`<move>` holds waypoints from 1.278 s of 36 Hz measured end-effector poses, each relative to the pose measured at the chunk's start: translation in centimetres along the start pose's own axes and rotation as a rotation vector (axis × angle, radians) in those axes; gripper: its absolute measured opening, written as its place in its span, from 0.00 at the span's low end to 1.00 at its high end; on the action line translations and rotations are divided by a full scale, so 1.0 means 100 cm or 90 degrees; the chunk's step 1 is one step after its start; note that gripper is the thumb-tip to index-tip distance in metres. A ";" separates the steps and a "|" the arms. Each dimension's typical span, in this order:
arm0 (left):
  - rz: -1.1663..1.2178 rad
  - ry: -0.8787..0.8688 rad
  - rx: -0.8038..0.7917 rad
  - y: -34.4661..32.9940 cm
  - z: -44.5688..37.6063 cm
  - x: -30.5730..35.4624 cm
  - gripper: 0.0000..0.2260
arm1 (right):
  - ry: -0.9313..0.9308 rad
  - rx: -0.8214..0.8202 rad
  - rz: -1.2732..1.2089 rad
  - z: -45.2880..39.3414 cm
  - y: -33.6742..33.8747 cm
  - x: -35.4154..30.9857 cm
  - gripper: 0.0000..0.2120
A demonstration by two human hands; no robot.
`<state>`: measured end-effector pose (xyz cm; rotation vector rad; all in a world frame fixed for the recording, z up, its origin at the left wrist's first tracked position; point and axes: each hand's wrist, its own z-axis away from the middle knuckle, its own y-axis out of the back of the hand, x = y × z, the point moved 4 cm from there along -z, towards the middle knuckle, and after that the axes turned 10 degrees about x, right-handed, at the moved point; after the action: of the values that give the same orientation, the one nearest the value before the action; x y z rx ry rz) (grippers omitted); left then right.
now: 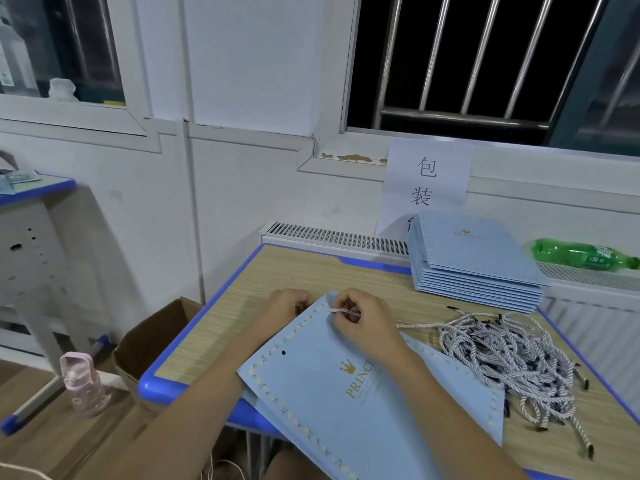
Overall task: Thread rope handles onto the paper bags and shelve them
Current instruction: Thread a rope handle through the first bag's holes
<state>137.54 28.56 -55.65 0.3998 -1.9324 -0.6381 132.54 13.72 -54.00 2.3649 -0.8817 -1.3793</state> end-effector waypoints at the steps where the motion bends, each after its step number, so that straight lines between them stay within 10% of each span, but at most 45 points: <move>1: 0.018 0.021 -0.002 0.000 -0.002 -0.002 0.16 | -0.002 -0.008 -0.003 0.000 -0.001 0.000 0.15; 19: 0.305 0.224 -0.148 0.019 0.017 0.004 0.20 | -0.101 -0.007 -0.217 -0.014 0.010 -0.001 0.08; 34: 0.254 0.276 0.135 0.080 0.011 -0.056 0.12 | -0.032 -0.218 0.772 -0.054 0.085 -0.015 0.15; 37: 0.292 0.267 0.151 0.068 0.010 -0.039 0.25 | -0.159 -0.348 0.521 -0.046 0.086 -0.011 0.15; 41: 0.257 0.258 0.128 0.050 0.012 -0.030 0.12 | -0.285 -0.357 -0.069 -0.026 0.061 -0.016 0.13; 46: 0.088 0.264 0.048 0.045 0.015 -0.020 0.21 | -0.291 -0.317 -0.314 -0.006 0.015 -0.022 0.04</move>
<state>137.05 33.62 -54.92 0.4053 -1.5729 -0.3587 131.67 13.82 -51.44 1.9685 0.0078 -2.0850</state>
